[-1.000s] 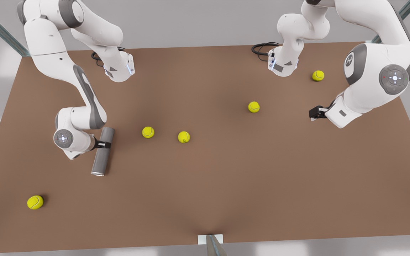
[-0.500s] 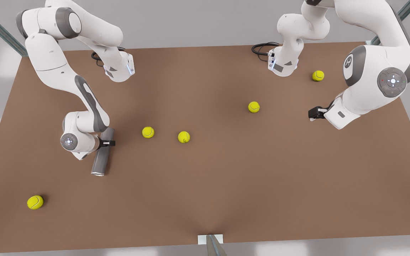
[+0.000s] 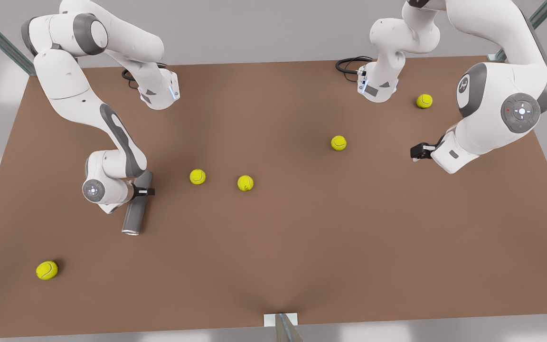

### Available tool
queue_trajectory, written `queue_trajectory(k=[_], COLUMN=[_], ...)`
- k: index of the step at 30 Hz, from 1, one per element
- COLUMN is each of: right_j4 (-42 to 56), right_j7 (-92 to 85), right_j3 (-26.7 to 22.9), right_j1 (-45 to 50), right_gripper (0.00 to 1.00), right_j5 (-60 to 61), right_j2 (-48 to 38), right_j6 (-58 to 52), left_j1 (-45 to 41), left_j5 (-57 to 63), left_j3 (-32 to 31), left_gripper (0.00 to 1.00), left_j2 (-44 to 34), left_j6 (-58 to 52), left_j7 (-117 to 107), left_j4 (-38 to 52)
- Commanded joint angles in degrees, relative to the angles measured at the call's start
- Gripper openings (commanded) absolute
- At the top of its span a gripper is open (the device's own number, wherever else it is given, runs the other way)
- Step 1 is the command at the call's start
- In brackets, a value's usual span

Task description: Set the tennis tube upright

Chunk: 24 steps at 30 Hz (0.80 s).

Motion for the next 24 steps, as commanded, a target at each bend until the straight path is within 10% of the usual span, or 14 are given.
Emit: queue_trajectory(k=[1,5,24], right_j4=[0.01,-0.08,6.07], right_j7=[0.00,0.00,-0.62], right_j3=[-0.05,0.03,3.19], right_j1=[0.02,0.02,1.25], right_gripper=[0.86,0.65,0.65], right_j5=[0.00,0.00,0.35], right_j2=[0.00,0.00,-1.41], right_j6=[0.00,0.00,-7.38], left_j1=[0.00,0.00,-0.09], left_j5=[0.00,0.00,0.00], left_j3=[0.00,0.00,0.00], left_gripper=[1.00,1.00,1.00], left_j2=[0.00,0.00,0.00], left_j6=[0.00,-0.17,-0.35], left_j7=[0.00,0.00,0.00], left_j4=[0.00,0.00,0.00])
